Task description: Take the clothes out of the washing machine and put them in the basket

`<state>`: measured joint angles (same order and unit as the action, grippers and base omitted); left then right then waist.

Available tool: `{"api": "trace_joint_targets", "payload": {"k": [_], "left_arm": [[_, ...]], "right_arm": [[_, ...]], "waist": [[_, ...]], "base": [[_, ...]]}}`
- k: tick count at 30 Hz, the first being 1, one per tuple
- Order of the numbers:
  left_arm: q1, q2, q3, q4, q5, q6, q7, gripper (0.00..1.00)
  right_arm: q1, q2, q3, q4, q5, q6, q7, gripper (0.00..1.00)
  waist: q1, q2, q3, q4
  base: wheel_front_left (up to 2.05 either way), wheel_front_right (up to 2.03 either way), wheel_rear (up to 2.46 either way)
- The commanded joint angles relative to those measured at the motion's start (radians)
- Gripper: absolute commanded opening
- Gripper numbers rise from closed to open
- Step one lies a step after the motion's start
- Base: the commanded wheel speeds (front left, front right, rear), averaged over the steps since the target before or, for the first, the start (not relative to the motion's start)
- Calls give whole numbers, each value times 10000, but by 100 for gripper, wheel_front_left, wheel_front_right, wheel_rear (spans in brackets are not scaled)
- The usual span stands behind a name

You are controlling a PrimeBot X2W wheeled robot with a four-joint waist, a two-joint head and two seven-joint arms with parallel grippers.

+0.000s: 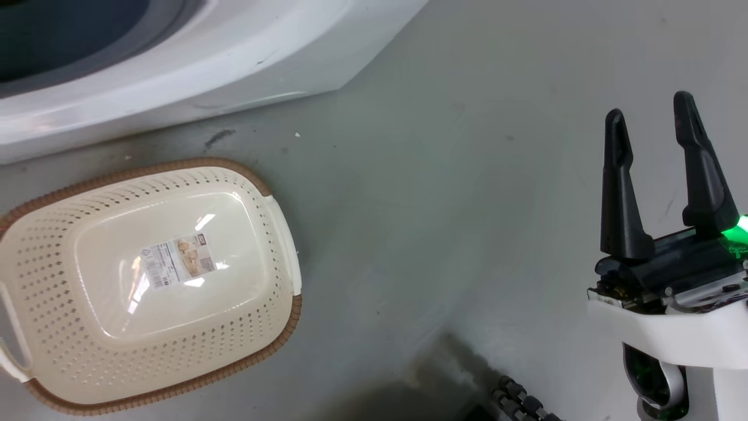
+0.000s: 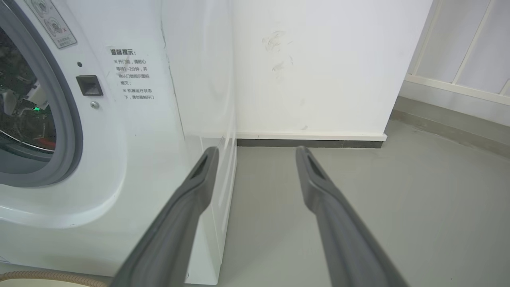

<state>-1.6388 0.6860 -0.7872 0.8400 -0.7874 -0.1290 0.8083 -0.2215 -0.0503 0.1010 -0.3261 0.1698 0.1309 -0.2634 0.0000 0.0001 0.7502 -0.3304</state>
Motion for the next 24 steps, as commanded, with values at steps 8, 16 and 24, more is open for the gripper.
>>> {"api": "trace_joint_targets", "payload": {"k": [8,16,24], "left_arm": [[1314,235,-620,-861,-1001,-3,-987,0],[2660,580,-1126,-1617,-1662,-2,-1895,0],[3938,852,-1333,-2700,-2032,-3,-2968,0]], "right_arm": [[282,2,-26,216,-352,-3,-21,100],[584,2,-59,366,-542,-3,-21,100],[1052,2,-90,557,-751,-3,-21,100]], "waist": [[0,-1,-1061,471],[0,-1,-1982,718],[0,-1,-3094,1076]], "base": [[0,0,0],[0,0,0],[0,0,0]]}}
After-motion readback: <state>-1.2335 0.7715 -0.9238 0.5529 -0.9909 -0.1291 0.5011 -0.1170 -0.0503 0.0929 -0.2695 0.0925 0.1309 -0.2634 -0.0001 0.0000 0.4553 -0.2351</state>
